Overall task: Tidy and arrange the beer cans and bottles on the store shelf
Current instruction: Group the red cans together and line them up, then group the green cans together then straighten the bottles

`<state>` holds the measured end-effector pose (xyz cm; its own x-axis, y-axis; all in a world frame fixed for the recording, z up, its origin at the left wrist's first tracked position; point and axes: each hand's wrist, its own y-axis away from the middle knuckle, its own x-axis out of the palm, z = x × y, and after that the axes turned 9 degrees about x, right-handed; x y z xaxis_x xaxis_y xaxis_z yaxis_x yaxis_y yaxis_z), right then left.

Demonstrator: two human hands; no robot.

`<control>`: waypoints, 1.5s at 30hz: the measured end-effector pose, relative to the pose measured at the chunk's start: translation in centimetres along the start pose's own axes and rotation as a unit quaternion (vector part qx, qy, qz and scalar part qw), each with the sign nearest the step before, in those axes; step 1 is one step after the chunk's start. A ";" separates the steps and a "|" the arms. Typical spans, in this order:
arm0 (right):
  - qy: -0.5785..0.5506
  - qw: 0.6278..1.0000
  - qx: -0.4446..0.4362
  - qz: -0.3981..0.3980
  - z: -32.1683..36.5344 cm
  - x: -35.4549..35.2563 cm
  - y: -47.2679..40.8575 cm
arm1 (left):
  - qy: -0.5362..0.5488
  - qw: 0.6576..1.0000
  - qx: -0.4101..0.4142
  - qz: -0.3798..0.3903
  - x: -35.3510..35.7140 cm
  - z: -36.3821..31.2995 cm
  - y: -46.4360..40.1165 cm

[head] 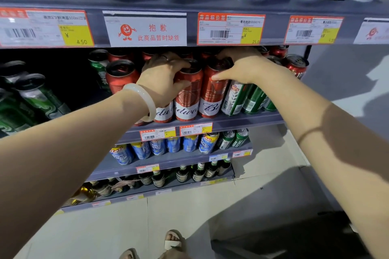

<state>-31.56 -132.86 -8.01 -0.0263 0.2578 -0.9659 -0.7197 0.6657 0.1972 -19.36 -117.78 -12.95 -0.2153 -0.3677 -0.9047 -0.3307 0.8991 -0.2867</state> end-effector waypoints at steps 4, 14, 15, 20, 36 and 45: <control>-0.021 1.000 0.006 0.008 -0.1 0.6 0.3 | -0.012 0.999 -0.038 0.003 -2.0 0.5 0.9; -0.040 0.995 -0.093 -0.012 4.7 2.5 0.8 | 0.044 0.988 -0.134 -0.070 -4.2 6.2 5.5; -0.037 0.995 -0.092 -0.009 4.7 2.6 0.5 | 0.051 0.988 -0.136 -0.061 -4.3 6.3 5.4; -0.041 0.996 -0.075 -0.011 4.9 2.7 -0.2 | 0.044 0.986 -0.142 -0.069 -4.4 6.0 5.0; -0.059 0.976 -0.193 -0.084 11.7 3.3 2.0 | 0.030 0.972 -0.195 -0.128 -4.9 9.4 9.3; -0.101 0.938 -0.332 -0.012 23.2 12.5 3.4 | 0.051 0.966 -0.254 -0.014 -4.7 14.0 19.4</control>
<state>-18.25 -111.14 -15.50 0.0795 0.4194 -0.9043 -0.9935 0.1070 -0.0377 -11.89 -95.29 -18.69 -0.2808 -0.4354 -0.8553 -0.7400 0.6657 -0.0959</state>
